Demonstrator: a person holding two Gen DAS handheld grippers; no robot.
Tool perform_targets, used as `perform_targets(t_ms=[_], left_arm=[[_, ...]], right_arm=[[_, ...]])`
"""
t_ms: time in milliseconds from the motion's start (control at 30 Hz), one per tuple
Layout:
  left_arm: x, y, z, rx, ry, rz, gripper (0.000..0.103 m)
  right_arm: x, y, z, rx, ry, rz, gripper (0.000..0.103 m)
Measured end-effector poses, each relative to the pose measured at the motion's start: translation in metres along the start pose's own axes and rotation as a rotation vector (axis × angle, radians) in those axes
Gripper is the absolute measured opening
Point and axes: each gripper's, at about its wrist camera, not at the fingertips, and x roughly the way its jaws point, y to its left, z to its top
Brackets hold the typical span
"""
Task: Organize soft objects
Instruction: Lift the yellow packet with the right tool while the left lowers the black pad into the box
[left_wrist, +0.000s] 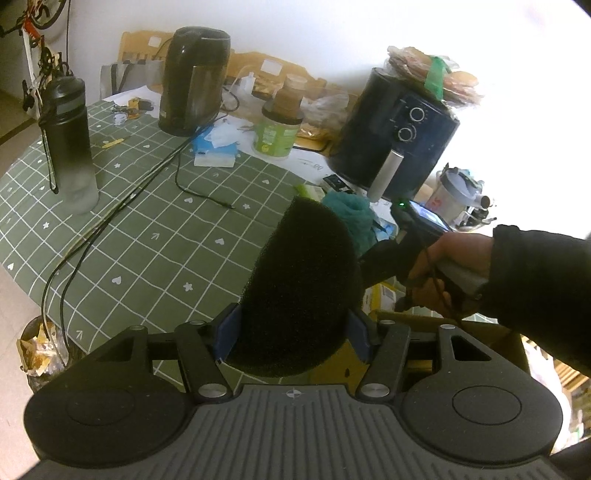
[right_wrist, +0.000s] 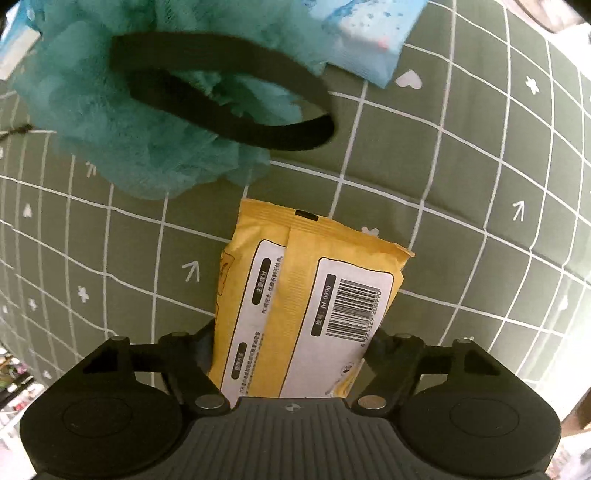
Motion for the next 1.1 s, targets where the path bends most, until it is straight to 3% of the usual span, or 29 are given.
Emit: perform_targets(t_ms=[167, 433, 667, 900, 1100], left_arm=[[0.003, -0.007, 0.004, 0.021, 0.003, -0.008, 0.059], [0.004, -0.026, 0.014, 0.076, -0.006, -0.024, 0.059], [0.007, -0.04, 0.018, 0.105, 0.009, -0.041, 0.059], [0.005, -0.055, 0.021, 0.115, 0.042, -0.06, 0.059], [0.001, -0.067, 0.024, 0.118, 0.073, -0.056, 0.059]], right_arm=[[-0.025, -0.017, -0.013, 0.012, -0.054, 0.074, 0.072], [-0.102, -0.038, -0.038, -0.004, -0.199, 0.17, 0.07], [-0.16, -0.051, -0.074, -0.033, -0.408, 0.233, 0.07], [-0.194, -0.067, -0.114, -0.111, -0.648, 0.246, 0.07], [-0.219, -0.085, -0.156, -0.201, -0.795, 0.256, 0.07]])
